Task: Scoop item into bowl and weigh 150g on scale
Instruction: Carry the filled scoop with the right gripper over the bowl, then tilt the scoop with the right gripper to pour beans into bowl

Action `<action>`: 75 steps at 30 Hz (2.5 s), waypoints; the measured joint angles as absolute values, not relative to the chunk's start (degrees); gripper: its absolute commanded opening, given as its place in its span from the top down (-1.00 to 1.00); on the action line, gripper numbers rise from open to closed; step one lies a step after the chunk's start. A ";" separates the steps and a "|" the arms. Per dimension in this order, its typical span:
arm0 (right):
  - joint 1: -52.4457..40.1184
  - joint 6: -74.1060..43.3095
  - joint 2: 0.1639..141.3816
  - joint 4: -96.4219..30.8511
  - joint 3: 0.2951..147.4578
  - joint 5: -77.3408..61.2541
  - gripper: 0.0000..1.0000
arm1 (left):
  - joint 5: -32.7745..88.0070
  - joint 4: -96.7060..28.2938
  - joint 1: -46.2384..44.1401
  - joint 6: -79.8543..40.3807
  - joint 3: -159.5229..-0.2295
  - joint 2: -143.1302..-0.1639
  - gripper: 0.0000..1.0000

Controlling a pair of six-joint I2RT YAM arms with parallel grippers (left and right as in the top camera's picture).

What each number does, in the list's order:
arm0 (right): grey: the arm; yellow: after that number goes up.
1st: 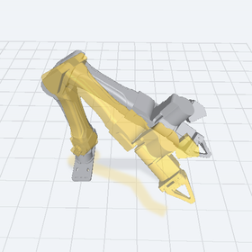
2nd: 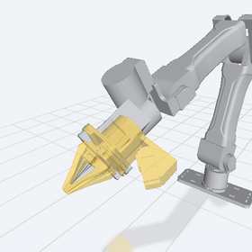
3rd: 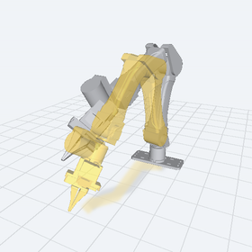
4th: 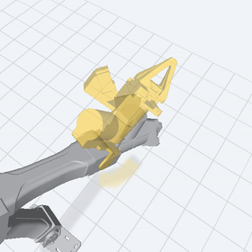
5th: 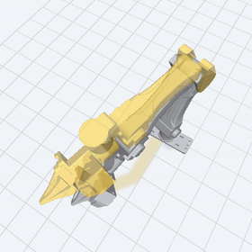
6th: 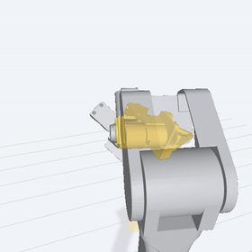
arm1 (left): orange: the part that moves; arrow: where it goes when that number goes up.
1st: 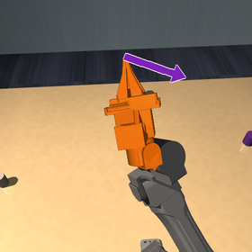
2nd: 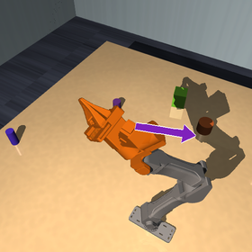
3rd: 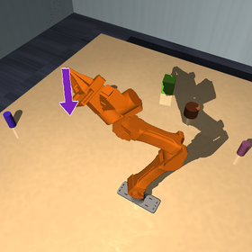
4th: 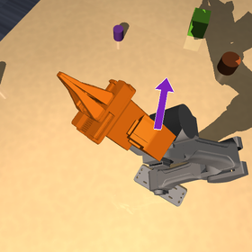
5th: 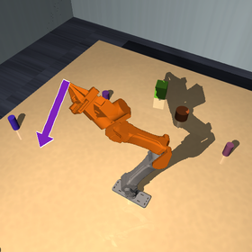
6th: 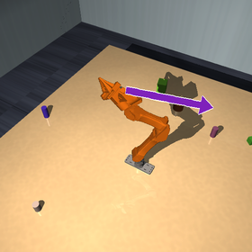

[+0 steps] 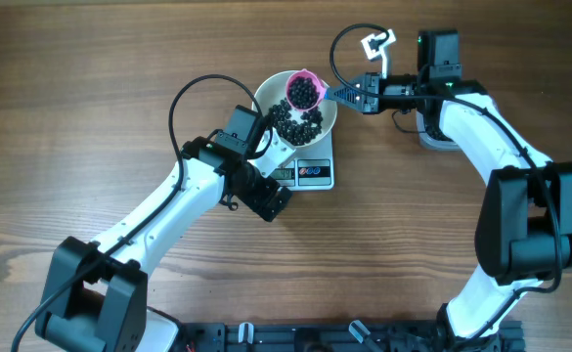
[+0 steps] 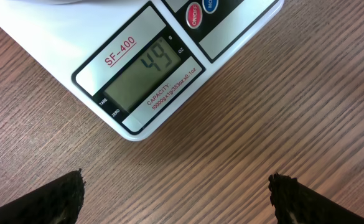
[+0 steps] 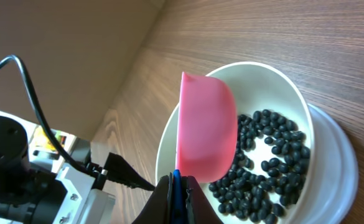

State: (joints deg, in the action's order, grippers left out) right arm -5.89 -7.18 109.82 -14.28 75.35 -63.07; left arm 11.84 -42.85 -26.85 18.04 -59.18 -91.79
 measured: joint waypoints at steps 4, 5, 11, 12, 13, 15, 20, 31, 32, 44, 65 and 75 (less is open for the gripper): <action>-5.98 -1.76 109.82 -14.81 75.35 -61.49 0.91 | 11.84 -42.85 -26.85 18.04 -59.18 -91.79 -1.00; -6.09 -1.04 109.71 -15.27 75.35 -60.12 0.91 | 11.84 -42.83 -26.85 18.04 -59.18 -91.79 -1.00; -6.90 5.80 101.06 -20.05 75.35 -50.06 0.91 | 11.84 -42.83 -26.85 18.04 -59.18 -91.79 -1.00; -7.60 7.75 98.76 -20.91 75.35 -47.66 0.91 | 11.84 -42.85 -26.85 18.04 -59.18 -91.79 -1.00; -8.16 8.84 97.49 -21.21 75.35 -46.33 0.91 | 11.84 -42.85 -26.85 18.04 -59.18 -91.79 -1.00; -9.93 11.90 95.68 -21.80 75.35 -43.18 0.91 | 11.84 -42.83 -26.85 18.04 -59.18 -91.79 -1.00; -13.98 15.18 95.55 -22.20 75.35 -35.14 0.91 | 11.84 -42.85 -26.85 18.04 -59.18 -91.79 -1.00; -14.70 15.38 95.55 -23.33 75.35 -31.42 0.91 | 11.84 -42.85 -26.85 18.04 -59.18 -91.79 -0.99; -14.70 15.38 95.55 -23.33 75.35 -31.42 0.92 | 11.84 -42.83 -26.85 18.04 -59.18 -91.79 -1.00; -14.70 15.75 95.55 -23.33 75.35 -30.79 0.91 | 11.84 -42.85 -26.85 18.04 -59.18 -91.79 -1.00; -15.46 28.77 91.68 -23.59 75.35 -27.42 0.91 | 11.84 -42.83 -26.85 18.04 -59.18 -91.79 -1.00; -15.51 42.83 91.68 -27.29 75.35 -34.46 0.91 | 11.84 -42.85 -26.85 18.04 -59.18 -91.79 -1.00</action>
State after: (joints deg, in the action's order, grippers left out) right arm -15.51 42.83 91.68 -27.29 75.35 -34.46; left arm 11.84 -42.85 -26.85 18.04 -59.18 -91.79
